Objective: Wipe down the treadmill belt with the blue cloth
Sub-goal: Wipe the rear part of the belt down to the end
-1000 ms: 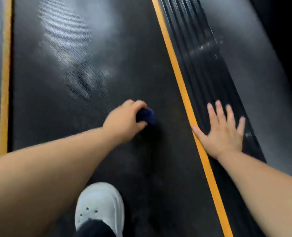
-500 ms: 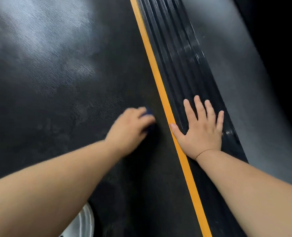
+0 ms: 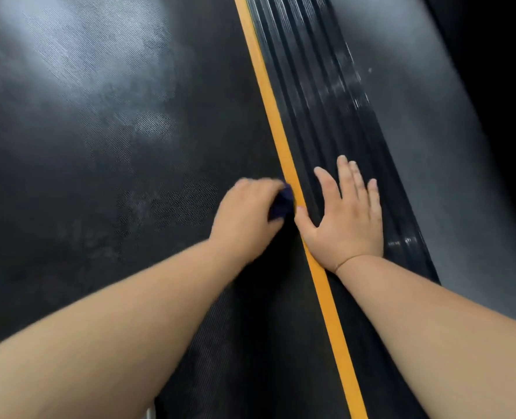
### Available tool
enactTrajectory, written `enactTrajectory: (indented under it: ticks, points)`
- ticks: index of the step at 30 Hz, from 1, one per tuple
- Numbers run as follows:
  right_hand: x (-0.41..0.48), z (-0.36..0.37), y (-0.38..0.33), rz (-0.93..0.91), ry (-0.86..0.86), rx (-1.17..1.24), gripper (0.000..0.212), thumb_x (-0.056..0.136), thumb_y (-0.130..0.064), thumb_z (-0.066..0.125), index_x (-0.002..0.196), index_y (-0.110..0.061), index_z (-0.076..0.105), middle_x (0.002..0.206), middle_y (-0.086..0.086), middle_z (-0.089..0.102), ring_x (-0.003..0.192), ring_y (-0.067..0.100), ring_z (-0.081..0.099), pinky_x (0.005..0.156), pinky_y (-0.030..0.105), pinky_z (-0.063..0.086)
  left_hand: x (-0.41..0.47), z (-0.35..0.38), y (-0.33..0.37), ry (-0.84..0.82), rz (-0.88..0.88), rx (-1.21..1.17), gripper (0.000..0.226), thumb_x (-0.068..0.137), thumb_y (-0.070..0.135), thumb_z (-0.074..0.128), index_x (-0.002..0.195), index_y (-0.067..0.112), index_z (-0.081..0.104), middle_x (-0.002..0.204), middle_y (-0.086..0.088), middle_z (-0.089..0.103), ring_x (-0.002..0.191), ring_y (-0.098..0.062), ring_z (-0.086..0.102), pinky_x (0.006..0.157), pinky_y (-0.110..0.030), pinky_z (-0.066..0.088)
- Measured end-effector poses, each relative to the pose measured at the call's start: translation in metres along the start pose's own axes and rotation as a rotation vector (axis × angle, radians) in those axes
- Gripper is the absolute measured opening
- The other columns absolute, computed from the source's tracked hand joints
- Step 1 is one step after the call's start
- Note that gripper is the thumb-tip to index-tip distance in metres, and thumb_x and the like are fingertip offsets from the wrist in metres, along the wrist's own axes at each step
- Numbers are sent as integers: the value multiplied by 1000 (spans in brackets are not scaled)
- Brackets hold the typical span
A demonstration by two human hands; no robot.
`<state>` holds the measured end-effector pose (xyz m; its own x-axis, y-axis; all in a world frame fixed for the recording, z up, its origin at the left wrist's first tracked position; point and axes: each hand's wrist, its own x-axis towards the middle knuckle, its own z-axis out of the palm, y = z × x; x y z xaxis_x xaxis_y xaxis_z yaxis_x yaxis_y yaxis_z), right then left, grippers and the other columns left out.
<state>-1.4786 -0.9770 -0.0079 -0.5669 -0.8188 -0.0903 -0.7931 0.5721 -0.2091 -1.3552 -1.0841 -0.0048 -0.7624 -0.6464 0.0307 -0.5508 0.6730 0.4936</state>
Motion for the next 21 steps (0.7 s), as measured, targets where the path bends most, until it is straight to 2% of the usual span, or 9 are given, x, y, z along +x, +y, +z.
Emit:
enactTrajectory:
  ticks: [3,4,5,7,9,10,14,18,21]
  points:
    - [-2,-1,-1,8,-4,-1,66,88,-57,35,147,-29,23,160,6,8,147,19,2,119,43,2,-25,2,-10,-163,258,53,45,71,20,73,115,15,64,116,-4,65,100,-29,61,85,-41,52]
    - [-1,-1,-1,9,0,1,66,88,-57,34,146,-29,24,160,6,9,147,20,3,119,44,3,-13,0,-18,-146,293,77,44,72,20,71,115,15,64,118,-5,65,101,-30,61,85,-43,52]
    - [-1,-1,-1,5,-1,4,66,87,-56,34,146,-29,25,160,6,9,147,20,3,119,44,3,3,-1,-23,-82,242,89,42,73,19,68,115,16,64,119,-5,64,103,-30,61,86,-43,52]
    - [-1,-1,0,1,-2,2,64,88,-55,34,146,-29,25,160,5,9,147,20,3,119,44,2,45,-10,-33,97,-62,74,44,80,15,65,122,20,59,129,-3,57,113,-29,55,94,-44,47]
    - [0,-1,1,-3,-15,3,62,90,-53,34,147,-29,23,160,5,8,148,20,1,119,43,1,77,-14,-41,151,-339,33,44,87,19,62,130,22,52,135,-2,50,121,-27,47,99,-40,41]
    - [0,0,1,-5,-16,3,61,91,-51,33,147,-29,23,160,5,7,148,19,1,119,44,1,82,-11,-39,144,-373,34,42,88,20,60,129,21,51,134,-2,50,121,-26,46,98,-37,39]
    - [0,-1,2,-3,1,-1,59,92,-46,33,147,-28,24,160,6,8,147,20,2,119,45,2,46,3,-7,82,-188,10,34,86,17,59,119,22,57,124,4,58,114,-18,51,89,-30,39]
    - [1,-2,0,2,-27,-3,59,92,-45,33,147,-28,23,160,6,6,147,20,1,119,45,2,0,-5,-1,-100,-13,-24,39,86,22,62,124,27,53,123,11,58,114,-14,52,89,-23,37]
    - [0,-2,-1,5,-22,-12,59,92,-45,34,147,-28,23,160,6,7,147,20,0,119,45,2,16,-19,-8,-256,-3,46,58,81,29,69,130,34,39,117,4,60,107,-21,57,85,-33,47]
